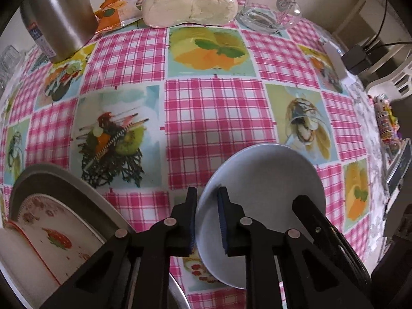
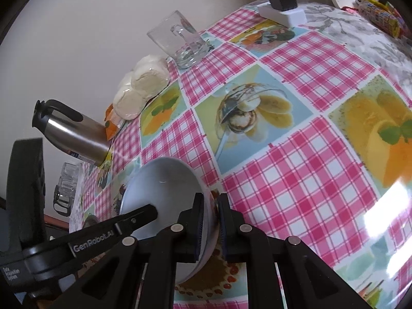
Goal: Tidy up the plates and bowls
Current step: 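Lift the round white bowl with both tools over the steel basin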
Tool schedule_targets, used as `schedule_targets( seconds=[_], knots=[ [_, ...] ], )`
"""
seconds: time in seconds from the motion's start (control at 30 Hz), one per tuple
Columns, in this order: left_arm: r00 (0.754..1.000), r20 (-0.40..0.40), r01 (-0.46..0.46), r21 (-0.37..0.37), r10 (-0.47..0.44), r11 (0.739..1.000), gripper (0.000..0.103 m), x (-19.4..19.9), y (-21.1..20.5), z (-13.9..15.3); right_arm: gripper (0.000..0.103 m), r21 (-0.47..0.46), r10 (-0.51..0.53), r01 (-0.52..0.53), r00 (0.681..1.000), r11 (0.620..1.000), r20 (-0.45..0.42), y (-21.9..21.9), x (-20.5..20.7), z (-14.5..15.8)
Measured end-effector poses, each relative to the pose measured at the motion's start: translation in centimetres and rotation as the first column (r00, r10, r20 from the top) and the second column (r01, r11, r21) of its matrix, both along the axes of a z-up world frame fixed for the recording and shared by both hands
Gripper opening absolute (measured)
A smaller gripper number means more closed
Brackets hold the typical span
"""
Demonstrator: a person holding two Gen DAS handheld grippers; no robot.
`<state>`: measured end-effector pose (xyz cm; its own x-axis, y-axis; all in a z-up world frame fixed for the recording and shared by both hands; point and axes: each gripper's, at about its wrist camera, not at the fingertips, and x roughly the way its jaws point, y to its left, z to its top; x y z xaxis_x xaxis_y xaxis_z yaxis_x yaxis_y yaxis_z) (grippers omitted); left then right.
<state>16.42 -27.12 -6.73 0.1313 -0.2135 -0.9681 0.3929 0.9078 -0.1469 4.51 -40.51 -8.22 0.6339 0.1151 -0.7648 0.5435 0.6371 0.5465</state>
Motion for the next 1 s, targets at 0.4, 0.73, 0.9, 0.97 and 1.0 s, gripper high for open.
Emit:
schedule_targets(
  seconds=[0.4, 0.73, 0.9, 0.97, 1.0],
  knots=[
    [0.997, 0.078, 0.002, -0.147, 0.010, 0.989, 0.015, -2.6, 2.9, 4.2, 0.013, -0.015, 0.000, 0.001, 0.999, 1.000, 0.045, 0.0, -1.7, 2.9],
    [0.975, 0.215, 0.007, -0.271, 0.053, 0.962, 0.015, -3.1, 6.6, 10.3, 0.013, -0.094, 0.058, -0.048, 0.992, 0.994, 0.110, 3.1, -2.5, 7.8],
    [0.958, 0.271, -0.008, -0.289, 0.089, 0.957, 0.015, -4.1, 9.0, 11.9, 0.013, -0.153, 0.105, -0.084, 0.986, 0.985, 0.132, 5.6, -2.7, 10.4],
    [0.954, 0.280, -0.021, -0.308, 0.111, 0.951, 0.015, -4.3, 10.1, 12.3, 0.013, -0.183, 0.126, -0.101, 0.983, 0.978, 0.134, 6.7, -2.7, 11.2],
    [0.950, 0.284, -0.031, -0.326, 0.129, 0.945, 0.015, -4.5, 11.1, 12.7, 0.013, -0.190, 0.137, -0.109, 0.981, 0.976, 0.140, 7.3, -2.7, 11.6]
  ],
)
